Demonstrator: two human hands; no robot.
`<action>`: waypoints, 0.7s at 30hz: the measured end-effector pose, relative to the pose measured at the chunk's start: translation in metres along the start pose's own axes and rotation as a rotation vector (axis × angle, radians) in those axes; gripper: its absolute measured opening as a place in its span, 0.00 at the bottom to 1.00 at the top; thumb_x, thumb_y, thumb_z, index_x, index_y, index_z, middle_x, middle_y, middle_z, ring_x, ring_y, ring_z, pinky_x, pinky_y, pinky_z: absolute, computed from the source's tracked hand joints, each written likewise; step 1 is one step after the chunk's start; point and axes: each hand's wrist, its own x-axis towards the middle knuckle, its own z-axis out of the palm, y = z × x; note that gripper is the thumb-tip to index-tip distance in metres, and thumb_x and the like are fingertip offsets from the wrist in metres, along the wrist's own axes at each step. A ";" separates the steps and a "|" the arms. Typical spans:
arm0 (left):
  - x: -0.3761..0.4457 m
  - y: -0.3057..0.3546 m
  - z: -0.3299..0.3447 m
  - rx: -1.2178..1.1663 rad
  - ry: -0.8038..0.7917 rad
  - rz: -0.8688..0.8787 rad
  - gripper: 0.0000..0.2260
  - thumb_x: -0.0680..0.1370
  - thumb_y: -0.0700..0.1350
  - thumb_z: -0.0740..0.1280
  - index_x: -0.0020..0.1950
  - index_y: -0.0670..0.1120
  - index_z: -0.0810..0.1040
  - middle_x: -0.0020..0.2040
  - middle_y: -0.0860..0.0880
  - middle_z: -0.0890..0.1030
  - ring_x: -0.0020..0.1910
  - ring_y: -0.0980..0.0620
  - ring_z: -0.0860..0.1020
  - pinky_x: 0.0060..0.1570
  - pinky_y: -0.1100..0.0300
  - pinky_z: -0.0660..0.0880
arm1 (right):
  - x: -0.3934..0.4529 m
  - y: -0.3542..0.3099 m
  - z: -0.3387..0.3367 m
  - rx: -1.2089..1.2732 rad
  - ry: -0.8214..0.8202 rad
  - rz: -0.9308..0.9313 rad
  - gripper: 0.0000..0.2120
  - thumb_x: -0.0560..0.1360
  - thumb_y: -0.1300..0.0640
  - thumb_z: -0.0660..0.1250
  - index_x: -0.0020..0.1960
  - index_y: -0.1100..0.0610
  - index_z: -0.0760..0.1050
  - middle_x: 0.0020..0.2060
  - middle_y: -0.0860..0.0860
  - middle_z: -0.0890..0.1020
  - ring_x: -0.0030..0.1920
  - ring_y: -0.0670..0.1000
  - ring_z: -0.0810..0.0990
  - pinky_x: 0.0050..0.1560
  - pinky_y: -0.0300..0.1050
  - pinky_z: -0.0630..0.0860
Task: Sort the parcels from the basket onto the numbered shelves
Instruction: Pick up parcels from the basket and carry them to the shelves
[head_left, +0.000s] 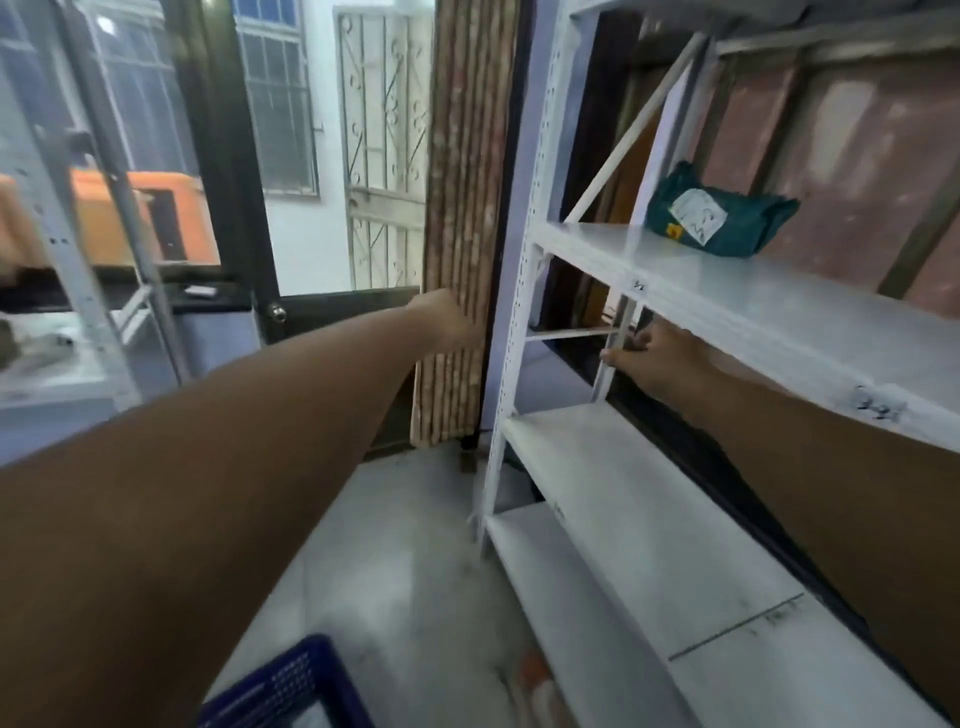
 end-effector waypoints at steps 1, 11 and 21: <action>0.001 -0.018 0.008 -0.011 -0.006 -0.024 0.22 0.79 0.50 0.73 0.71 0.43 0.77 0.61 0.46 0.80 0.58 0.46 0.79 0.54 0.53 0.78 | 0.001 0.003 0.025 -0.002 -0.047 -0.011 0.22 0.70 0.35 0.72 0.48 0.51 0.70 0.46 0.54 0.74 0.49 0.58 0.76 0.39 0.48 0.72; -0.021 -0.223 0.119 -0.082 -0.114 -0.384 0.33 0.77 0.51 0.77 0.78 0.41 0.69 0.73 0.40 0.75 0.70 0.39 0.76 0.64 0.50 0.75 | -0.046 0.049 0.271 -0.060 -0.418 0.029 0.31 0.75 0.39 0.71 0.70 0.55 0.69 0.68 0.58 0.70 0.61 0.60 0.75 0.58 0.54 0.76; -0.078 -0.416 0.269 -0.059 -0.286 -0.679 0.36 0.77 0.52 0.77 0.79 0.40 0.66 0.74 0.39 0.73 0.71 0.39 0.74 0.65 0.52 0.74 | -0.135 0.126 0.470 -0.106 -0.755 0.059 0.36 0.72 0.35 0.73 0.71 0.52 0.68 0.71 0.56 0.69 0.66 0.59 0.74 0.65 0.55 0.75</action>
